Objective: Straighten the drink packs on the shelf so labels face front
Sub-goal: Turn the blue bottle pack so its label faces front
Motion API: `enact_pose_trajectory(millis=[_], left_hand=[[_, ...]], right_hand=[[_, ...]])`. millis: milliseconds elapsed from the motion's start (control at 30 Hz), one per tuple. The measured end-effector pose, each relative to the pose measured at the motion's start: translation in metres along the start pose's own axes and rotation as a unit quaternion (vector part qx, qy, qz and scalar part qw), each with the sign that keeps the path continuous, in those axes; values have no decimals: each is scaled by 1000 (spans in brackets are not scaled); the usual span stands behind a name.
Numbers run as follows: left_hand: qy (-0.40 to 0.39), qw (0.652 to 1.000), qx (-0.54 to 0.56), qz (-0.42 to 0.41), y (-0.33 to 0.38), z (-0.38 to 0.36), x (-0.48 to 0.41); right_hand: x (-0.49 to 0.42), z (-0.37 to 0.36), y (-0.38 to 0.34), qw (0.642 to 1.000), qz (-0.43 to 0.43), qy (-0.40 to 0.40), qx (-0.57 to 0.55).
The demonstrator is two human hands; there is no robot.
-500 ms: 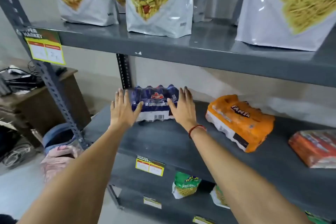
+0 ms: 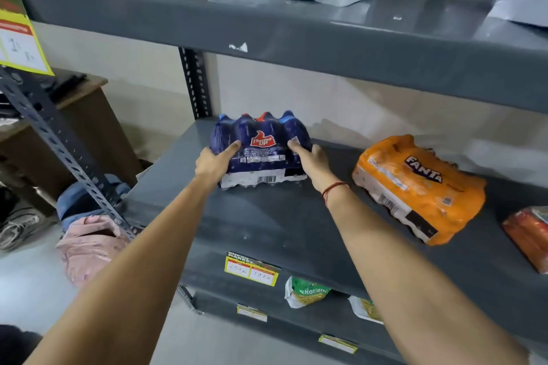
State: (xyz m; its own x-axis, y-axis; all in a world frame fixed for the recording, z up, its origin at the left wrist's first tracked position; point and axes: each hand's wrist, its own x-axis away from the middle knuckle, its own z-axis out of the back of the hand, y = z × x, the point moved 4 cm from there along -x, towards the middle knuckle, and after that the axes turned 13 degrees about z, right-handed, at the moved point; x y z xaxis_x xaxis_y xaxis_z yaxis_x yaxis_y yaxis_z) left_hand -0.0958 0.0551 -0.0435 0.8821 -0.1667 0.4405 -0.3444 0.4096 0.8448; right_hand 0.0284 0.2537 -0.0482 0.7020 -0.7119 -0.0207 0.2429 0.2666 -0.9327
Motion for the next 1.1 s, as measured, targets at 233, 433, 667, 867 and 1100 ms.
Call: enact_pose_trajectory(millis=[233,433,667,867,1100], left_hand=[[-41,988,43,-139,-25,4,38],[-31,972,-10,-231,-42,13,54],[-1,972,-125,-199,-40,26,33],[98,971,-18,-219,-57,21,82],[-86,959,-74,-261,-59,-57,141]], right_hand=[[57,4,8,988,99,30,-115],[90,10,24,984,149,37,-93],[108,2,28,980,184,67,-32],[112,18,9,969,154,92,-170],[71,31,-37,986,79,-2,-149]])
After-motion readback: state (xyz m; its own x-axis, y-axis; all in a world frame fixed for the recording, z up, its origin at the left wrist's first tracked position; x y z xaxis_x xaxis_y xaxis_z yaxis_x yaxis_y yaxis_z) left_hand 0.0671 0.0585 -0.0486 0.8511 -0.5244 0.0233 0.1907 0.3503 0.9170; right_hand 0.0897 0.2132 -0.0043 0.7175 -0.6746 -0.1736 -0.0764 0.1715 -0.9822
